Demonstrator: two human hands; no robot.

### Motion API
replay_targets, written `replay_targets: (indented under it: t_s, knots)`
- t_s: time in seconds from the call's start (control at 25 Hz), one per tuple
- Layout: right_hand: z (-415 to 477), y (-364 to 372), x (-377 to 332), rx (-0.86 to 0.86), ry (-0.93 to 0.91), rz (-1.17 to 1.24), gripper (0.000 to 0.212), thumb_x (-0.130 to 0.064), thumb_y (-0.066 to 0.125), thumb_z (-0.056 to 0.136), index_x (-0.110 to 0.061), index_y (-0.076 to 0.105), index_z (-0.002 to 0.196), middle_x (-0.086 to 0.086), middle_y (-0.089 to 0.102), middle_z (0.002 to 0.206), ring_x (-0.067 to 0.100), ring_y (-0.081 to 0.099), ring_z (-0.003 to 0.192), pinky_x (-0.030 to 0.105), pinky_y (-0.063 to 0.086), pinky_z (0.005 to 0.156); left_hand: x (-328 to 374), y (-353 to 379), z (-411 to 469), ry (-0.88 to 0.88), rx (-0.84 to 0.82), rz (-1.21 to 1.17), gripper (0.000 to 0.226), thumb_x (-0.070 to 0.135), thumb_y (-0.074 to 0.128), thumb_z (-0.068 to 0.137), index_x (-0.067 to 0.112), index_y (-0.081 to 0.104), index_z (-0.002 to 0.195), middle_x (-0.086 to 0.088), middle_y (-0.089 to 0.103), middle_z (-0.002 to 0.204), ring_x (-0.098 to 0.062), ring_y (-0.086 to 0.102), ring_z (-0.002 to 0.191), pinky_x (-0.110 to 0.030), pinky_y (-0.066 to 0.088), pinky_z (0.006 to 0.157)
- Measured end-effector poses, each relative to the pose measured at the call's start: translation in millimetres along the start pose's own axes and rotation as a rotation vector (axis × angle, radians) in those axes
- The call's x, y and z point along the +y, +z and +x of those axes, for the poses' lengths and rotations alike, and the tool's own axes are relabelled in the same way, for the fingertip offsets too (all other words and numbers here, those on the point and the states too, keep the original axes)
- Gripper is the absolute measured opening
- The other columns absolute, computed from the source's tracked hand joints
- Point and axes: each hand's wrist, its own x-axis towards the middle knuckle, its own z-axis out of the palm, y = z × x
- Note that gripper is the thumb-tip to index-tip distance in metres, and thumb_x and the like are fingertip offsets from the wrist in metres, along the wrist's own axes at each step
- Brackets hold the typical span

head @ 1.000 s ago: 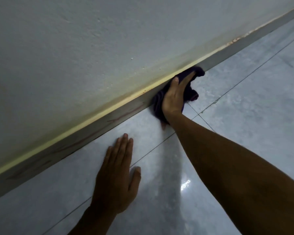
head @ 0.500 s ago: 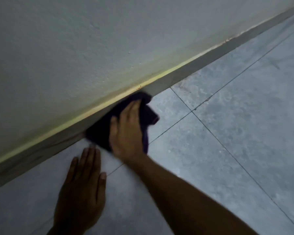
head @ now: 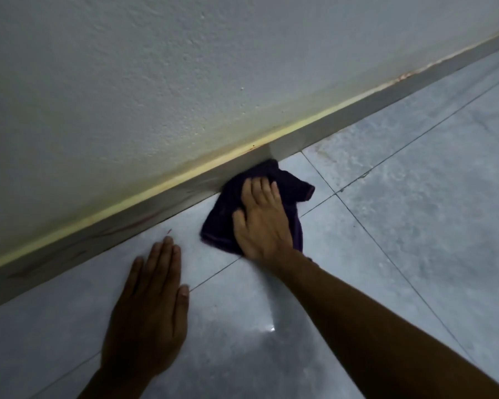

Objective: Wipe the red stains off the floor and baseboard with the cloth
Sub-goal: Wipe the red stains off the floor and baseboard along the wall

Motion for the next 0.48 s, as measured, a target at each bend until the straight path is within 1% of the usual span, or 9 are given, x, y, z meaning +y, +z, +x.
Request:
replay_targets:
  t_s: [0.04, 0.08, 0.12, 0.16, 0.2, 0.32, 0.4, 0.48]
  knots:
    - [12.6, -4.5, 11.4, 0.014, 0.08, -0.068, 0.074, -0.038, 0.027, 0.098, 0.006, 0.017, 0.156, 0.028, 0.019, 0.164, 0.037, 0.013, 0.154, 0.048, 0.002, 0.128, -0.2, 1.2, -1.1, 0.004, 0.007, 0.004, 0.065, 0.035, 0.028, 0.105, 0.006, 0.022, 0.163, -0.01, 0.02, 0.175, -0.026, 0.023, 0.162, -0.05, 0.023, 0.13]
    - [30.1, -9.7, 23.2, 0.048, 0.217, -0.091, 0.076, -0.039, 0.028, 0.1, 0.009, 0.011, 0.156, 0.031, 0.013, 0.165, 0.039, 0.008, 0.155, 0.049, 0.002, 0.127, 0.2, 1.2, -2.1, 0.009, 0.016, 0.007, 0.065, 0.034, 0.028, 0.106, 0.006, 0.022, 0.164, -0.01, 0.02, 0.175, -0.026, 0.023, 0.162, -0.049, 0.023, 0.131]
    - [47.1, -18.8, 34.4, 0.057, 0.367, -0.061, 0.079, -0.04, 0.029, 0.101, 0.012, 0.004, 0.155, 0.032, 0.006, 0.165, 0.041, 0.003, 0.155, 0.049, 0.001, 0.127, 1.2, 0.6, -2.6, 0.014, 0.027, 0.011, 0.065, 0.034, 0.029, 0.106, 0.005, 0.022, 0.164, -0.01, 0.021, 0.175, -0.026, 0.022, 0.162, -0.048, 0.022, 0.131]
    - [61.2, -26.2, 44.2, 0.046, 0.476, -0.012, 0.082, -0.042, 0.03, 0.102, 0.013, 0.0, 0.154, 0.033, 0.001, 0.165, 0.041, 0.0, 0.156, 0.049, -0.001, 0.127, 1.4, 0.1, -1.8, 0.015, 0.032, 0.018, 0.064, 0.034, 0.029, 0.106, 0.005, 0.022, 0.164, -0.011, 0.021, 0.175, -0.025, 0.022, 0.162, -0.048, 0.022, 0.131]
    - [70.1, -27.0, 49.8, 0.038, 0.513, -0.008, 0.084, -0.043, 0.029, 0.101, 0.015, -0.002, 0.154, 0.034, -0.001, 0.165, 0.041, -0.002, 0.155, 0.049, -0.001, 0.127, 0.6, -1.1, -0.6, 0.006, 0.029, 0.025, 0.064, 0.033, 0.029, 0.107, 0.005, 0.022, 0.164, -0.011, 0.021, 0.175, -0.025, 0.021, 0.162, -0.047, 0.023, 0.131]
    - [76.3, -16.4, 63.9, 0.069, 0.482, -0.075, 0.084, -0.045, 0.026, 0.101, 0.018, 0.0, 0.152, 0.037, 0.002, 0.163, 0.044, 0.002, 0.155, 0.05, 0.001, 0.127, 9.3, -10.1, 2.6, -0.009, -0.013, -0.04, 0.064, 0.036, 0.03, 0.107, 0.009, 0.021, 0.164, -0.008, 0.016, 0.175, -0.022, 0.015, 0.163, -0.046, 0.023, 0.132]
    - [75.9, -11.8, 66.8, 0.069, 0.459, -0.083, 0.085, -0.046, 0.024, 0.101, 0.019, 0.002, 0.151, 0.039, 0.004, 0.162, 0.046, 0.003, 0.154, 0.051, 0.002, 0.127, 3.4, -15.2, -5.7, -0.027, -0.037, -0.09, 0.066, 0.041, 0.029, 0.106, 0.014, 0.018, 0.165, -0.004, 0.012, 0.176, -0.018, 0.009, 0.164, -0.045, 0.02, 0.133]
    - [79.4, -8.0, 67.9, 0.067, 0.463, -0.091, 0.085, -0.046, 0.024, 0.101, 0.019, 0.003, 0.151, 0.039, 0.005, 0.162, 0.046, 0.004, 0.154, 0.051, 0.002, 0.127, -18.9, -22.4, -33.7, -0.122, -0.006, -0.103, 0.067, 0.043, 0.033, 0.104, 0.017, 0.023, 0.165, -0.002, 0.017, 0.175, -0.019, 0.012, 0.164, -0.045, 0.016, 0.134]
